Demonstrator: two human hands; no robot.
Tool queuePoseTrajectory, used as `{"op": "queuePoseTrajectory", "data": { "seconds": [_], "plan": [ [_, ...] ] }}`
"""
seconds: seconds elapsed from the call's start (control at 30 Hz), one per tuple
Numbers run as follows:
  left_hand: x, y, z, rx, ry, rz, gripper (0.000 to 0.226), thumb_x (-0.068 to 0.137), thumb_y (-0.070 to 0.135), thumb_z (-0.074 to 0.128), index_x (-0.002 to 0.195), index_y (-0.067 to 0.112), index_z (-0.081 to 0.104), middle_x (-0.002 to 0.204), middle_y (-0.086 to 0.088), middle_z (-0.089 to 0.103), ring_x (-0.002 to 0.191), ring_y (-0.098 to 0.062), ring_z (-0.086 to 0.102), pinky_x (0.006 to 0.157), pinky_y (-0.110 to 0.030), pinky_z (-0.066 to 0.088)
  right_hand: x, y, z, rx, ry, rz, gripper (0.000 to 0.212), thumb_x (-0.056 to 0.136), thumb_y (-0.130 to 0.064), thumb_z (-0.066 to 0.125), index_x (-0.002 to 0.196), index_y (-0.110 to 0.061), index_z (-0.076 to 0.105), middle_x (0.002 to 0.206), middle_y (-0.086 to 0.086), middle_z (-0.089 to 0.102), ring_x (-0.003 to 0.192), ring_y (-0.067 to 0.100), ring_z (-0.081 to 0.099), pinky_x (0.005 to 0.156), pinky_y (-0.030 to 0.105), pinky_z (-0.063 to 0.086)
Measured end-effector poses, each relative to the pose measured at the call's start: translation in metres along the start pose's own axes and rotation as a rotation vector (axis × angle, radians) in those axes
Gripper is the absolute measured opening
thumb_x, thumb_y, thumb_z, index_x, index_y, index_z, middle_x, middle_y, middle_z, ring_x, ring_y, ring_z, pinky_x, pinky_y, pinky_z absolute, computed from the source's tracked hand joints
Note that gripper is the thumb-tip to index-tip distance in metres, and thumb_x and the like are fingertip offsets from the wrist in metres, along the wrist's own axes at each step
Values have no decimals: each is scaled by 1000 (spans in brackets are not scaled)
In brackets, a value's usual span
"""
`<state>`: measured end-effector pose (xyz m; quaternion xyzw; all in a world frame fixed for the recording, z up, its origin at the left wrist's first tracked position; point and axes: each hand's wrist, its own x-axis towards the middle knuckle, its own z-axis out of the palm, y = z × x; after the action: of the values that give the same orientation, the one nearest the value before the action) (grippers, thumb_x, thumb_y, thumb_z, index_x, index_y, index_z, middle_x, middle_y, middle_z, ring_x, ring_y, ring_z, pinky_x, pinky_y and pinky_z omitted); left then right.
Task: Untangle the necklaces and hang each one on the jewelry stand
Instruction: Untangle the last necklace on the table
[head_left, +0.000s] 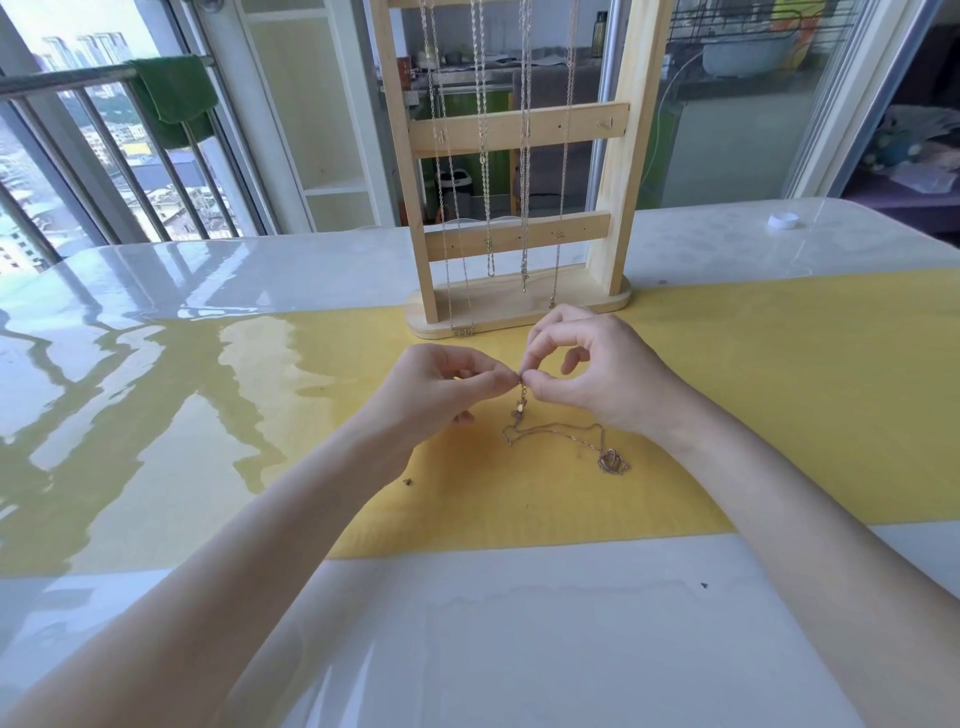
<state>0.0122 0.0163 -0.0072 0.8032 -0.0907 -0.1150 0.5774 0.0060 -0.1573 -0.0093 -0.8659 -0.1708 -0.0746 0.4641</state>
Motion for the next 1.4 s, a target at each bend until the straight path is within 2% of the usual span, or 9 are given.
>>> {"op": "queuePoseTrajectory", "data": {
  "seconds": [0.1, 0.3, 0.5, 0.7, 0.8, 0.93, 1.1, 1.23, 1.4],
  "plan": [
    [0, 1, 0, -26, -13, -11, 10, 81, 22, 73, 71, 21, 72, 78, 3, 62, 75, -7, 53, 63, -17, 45, 0, -1, 0, 74, 12, 20, 22, 80, -6, 70, 67, -24, 64, 88, -12, 55, 83, 3, 53, 69, 20, 43],
    [0, 0, 3, -179, -22, -97, 11, 81, 20, 72, 81, 9, 70, 64, 6, 50, 60, -7, 43, 60, -20, 43, 1, -2, 5, 35, 62, -11, 24, 79, -7, 70, 66, -25, 62, 88, -10, 55, 86, 12, 54, 69, 24, 45],
    [-1, 0, 4, -145, -5, -96, 12, 83, 18, 69, 72, 14, 64, 71, 1, 46, 59, -7, 41, 62, -20, 43, 2, 0, 9, -148, 56, -79, 18, 77, -9, 70, 68, -20, 59, 85, -9, 52, 86, 0, 46, 69, 6, 32],
    [0, -1, 5, -125, -36, -89, 19, 84, 12, 64, 66, 18, 59, 61, 5, 44, 57, -7, 40, 54, -15, 39, 0, -2, 10, -167, -6, -83, 17, 78, -9, 68, 69, -18, 57, 90, -3, 54, 84, 1, 42, 73, 4, 28],
    [-1, -1, 4, -101, -73, -79, 21, 86, 12, 59, 67, 20, 57, 60, 9, 47, 57, -7, 39, 53, -15, 36, 1, -3, 9, -181, -43, -91, 22, 77, -8, 69, 66, -22, 55, 89, -7, 53, 85, 5, 41, 71, 6, 29],
    [-1, 0, 1, -87, -151, -85, 23, 88, 9, 56, 68, 20, 52, 57, 13, 46, 54, -6, 38, 49, -13, 35, 2, -6, 7, -215, -102, -120, 26, 73, -8, 70, 64, -25, 53, 89, -13, 45, 89, -7, 38, 72, 5, 28],
    [-1, 3, -4, -111, -277, -140, 26, 88, 5, 53, 67, 20, 49, 59, 12, 43, 50, -5, 36, 44, -13, 32, 1, -11, 5, -137, -158, -93, 25, 72, -6, 70, 62, -23, 55, 89, -15, 41, 90, -7, 39, 75, 5, 27],
    [1, 6, -1, -154, -260, -209, 20, 82, 6, 50, 67, 18, 51, 69, 6, 44, 49, -7, 35, 40, -15, 29, 2, -19, 5, -363, -111, -228, 19, 70, -8, 67, 62, -17, 52, 88, -12, 38, 89, 2, 32, 74, 10, 30],
    [1, 9, -2, -154, -297, -274, 34, 79, 5, 45, 53, 23, 54, 64, 5, 45, 45, -7, 37, 40, -16, 25, 1, -33, 5, -681, -124, -409, 17, 71, -10, 65, 63, -15, 51, 94, -5, 37, 89, 5, 24, 70, 19, 29]
  ]
}}
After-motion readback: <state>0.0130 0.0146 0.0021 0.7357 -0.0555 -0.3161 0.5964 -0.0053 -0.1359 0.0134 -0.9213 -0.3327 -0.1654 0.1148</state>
